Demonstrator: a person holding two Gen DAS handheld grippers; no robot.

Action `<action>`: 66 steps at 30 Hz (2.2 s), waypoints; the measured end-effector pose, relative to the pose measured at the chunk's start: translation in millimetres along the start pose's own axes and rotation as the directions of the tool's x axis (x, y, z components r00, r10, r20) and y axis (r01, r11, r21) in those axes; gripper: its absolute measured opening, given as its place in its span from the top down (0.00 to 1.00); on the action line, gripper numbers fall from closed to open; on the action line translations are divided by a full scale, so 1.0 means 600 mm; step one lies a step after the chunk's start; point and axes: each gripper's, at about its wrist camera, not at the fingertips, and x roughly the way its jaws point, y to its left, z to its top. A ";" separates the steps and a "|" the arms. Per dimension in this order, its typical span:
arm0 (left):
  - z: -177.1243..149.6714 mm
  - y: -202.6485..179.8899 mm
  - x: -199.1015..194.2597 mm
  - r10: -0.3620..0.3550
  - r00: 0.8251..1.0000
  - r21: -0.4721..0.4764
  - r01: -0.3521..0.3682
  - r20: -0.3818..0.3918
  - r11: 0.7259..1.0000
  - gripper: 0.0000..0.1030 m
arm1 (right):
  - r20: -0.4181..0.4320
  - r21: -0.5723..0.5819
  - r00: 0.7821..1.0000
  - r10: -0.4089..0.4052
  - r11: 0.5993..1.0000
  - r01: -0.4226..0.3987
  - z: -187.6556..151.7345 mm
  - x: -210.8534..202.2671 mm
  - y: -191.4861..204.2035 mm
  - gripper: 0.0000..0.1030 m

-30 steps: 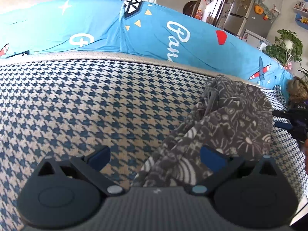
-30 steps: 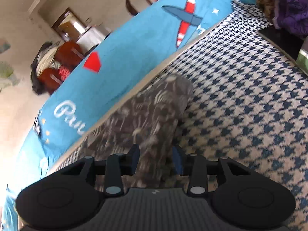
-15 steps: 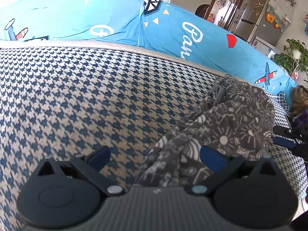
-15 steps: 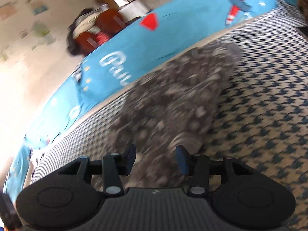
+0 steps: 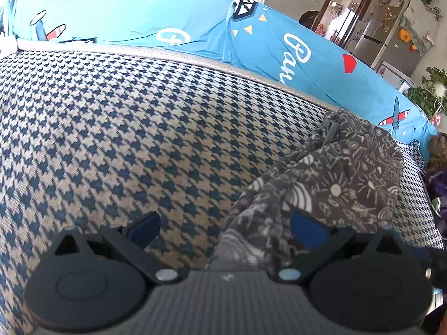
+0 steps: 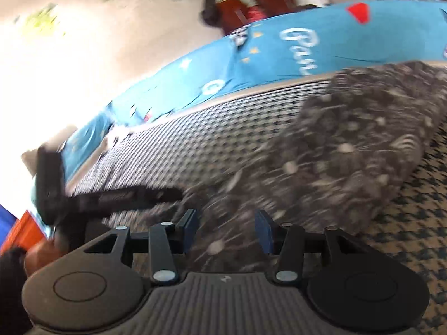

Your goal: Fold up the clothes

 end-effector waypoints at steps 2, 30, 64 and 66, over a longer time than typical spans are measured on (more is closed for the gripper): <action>-0.007 0.002 -0.004 -0.002 1.000 -0.005 0.002 -0.004 1.000 0.00 | -0.030 -0.059 1.000 0.008 0.998 -0.010 -0.016 0.007 0.024 0.55; -0.042 0.021 -0.023 -0.107 0.992 -0.105 0.099 -0.065 0.989 0.00 | -0.006 -0.716 0.968 -0.251 0.677 0.171 -0.160 0.103 0.164 0.46; -0.043 -0.007 0.027 -0.295 0.948 -0.242 0.261 -0.116 0.934 0.00 | -0.085 -0.037 0.995 -0.048 0.998 0.045 -0.067 0.093 0.051 0.68; -0.040 -0.019 0.033 -0.295 0.950 -0.218 0.268 -0.101 0.938 0.00 | -0.082 -0.094 0.995 -0.063 0.994 0.055 -0.071 0.090 0.063 0.68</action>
